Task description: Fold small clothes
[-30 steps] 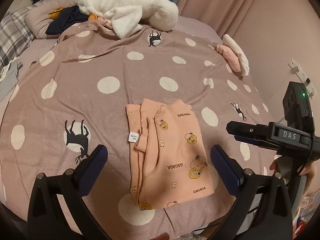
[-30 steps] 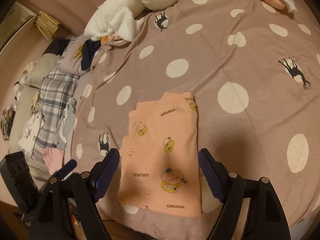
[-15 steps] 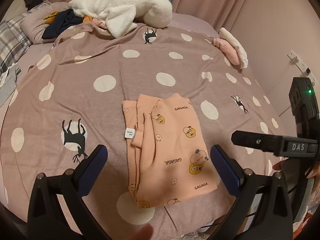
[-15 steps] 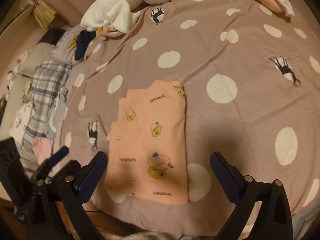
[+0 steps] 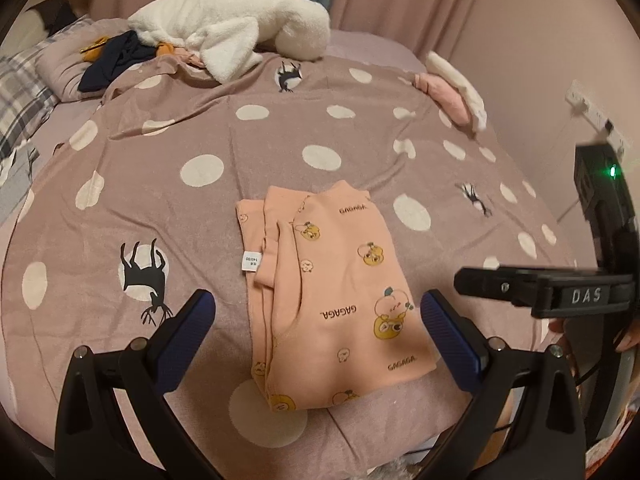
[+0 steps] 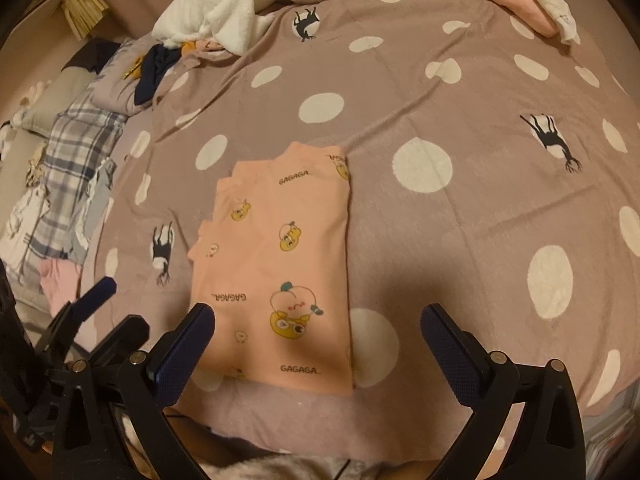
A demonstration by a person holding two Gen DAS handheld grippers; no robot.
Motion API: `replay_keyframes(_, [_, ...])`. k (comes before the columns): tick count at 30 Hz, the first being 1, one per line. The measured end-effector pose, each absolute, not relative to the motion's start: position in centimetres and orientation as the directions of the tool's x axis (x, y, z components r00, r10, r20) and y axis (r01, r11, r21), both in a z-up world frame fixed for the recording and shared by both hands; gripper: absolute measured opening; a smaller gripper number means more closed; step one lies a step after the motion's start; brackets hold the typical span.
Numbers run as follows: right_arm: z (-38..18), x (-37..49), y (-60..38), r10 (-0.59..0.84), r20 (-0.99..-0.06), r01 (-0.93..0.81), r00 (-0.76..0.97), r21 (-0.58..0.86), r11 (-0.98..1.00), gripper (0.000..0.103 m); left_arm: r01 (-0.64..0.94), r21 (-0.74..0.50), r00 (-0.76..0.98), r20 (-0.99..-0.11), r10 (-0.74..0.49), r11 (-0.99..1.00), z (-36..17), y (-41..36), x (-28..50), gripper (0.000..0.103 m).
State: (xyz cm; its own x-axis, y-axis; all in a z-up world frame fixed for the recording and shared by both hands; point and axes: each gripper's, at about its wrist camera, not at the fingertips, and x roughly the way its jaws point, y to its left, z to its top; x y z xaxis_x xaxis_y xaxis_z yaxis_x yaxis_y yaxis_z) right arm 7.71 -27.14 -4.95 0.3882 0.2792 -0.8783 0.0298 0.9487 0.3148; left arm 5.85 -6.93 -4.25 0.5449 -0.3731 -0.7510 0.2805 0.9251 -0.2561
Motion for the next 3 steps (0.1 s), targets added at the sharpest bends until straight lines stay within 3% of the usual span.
replay_keyframes(3, [-5.31, 7.62, -27.17, 0.257, -0.886, 0.038, 0.387, 0.294, 0.955, 0.102, 0.247, -0.264, 0.538, -0.763, -0.359, 0.932, -5.0, -6.54, 6.2, 0.103])
